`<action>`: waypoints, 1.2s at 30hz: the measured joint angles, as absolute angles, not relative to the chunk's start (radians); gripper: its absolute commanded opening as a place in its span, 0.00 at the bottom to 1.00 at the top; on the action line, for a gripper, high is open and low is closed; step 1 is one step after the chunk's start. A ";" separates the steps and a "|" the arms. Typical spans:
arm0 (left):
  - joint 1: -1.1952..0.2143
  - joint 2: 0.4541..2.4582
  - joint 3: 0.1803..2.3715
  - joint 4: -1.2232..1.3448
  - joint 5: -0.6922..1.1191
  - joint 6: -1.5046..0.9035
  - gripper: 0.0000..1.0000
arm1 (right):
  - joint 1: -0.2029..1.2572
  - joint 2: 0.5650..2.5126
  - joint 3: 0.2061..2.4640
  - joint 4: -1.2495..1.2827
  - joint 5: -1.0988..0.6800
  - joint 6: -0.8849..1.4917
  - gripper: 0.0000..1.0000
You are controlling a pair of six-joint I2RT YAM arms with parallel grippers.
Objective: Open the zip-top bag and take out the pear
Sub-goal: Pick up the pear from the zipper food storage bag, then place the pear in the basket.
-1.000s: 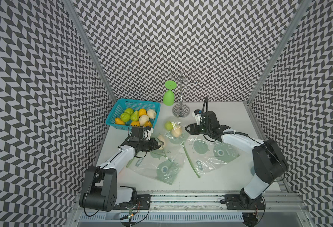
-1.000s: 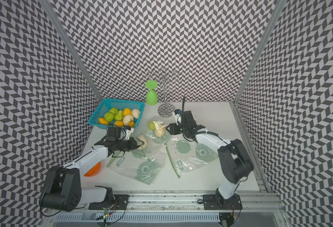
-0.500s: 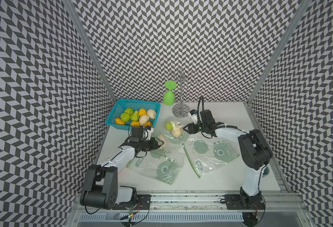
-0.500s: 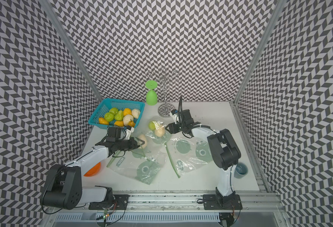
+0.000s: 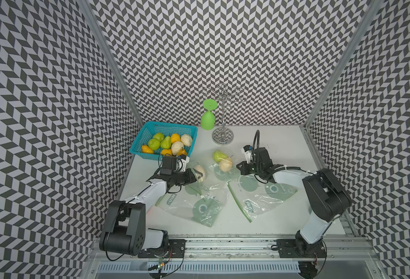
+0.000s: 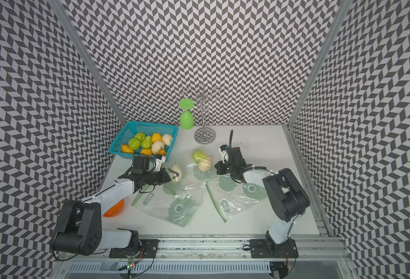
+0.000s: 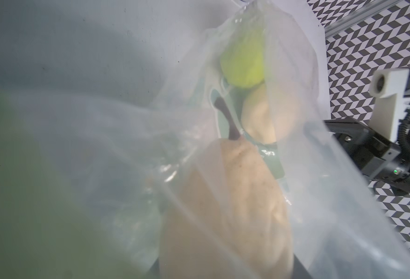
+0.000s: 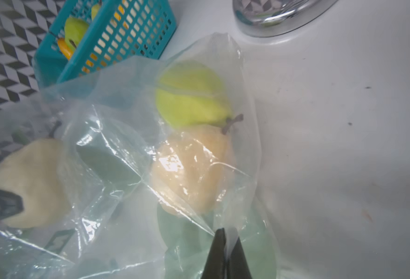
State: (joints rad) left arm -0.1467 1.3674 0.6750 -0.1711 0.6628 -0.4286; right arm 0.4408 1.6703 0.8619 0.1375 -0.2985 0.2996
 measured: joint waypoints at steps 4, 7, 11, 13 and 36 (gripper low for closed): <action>-0.164 1.381 0.675 -0.147 0.673 -0.451 0.42 | 0.440 1.508 0.765 0.150 -0.162 0.378 0.00; -0.174 1.391 0.675 -0.134 0.680 -0.464 0.42 | 0.440 1.452 0.719 0.139 -0.085 0.421 0.00; -0.173 1.393 0.681 -0.131 0.687 -0.474 0.42 | 0.435 1.412 0.673 0.094 -0.012 0.467 0.00; -0.173 1.393 0.687 -0.127 0.696 -0.483 0.42 | 0.429 1.380 0.643 0.079 0.011 0.497 0.00; 0.149 1.560 1.226 -0.237 0.653 -0.447 0.47 | 0.405 1.154 0.514 0.027 0.115 0.637 0.02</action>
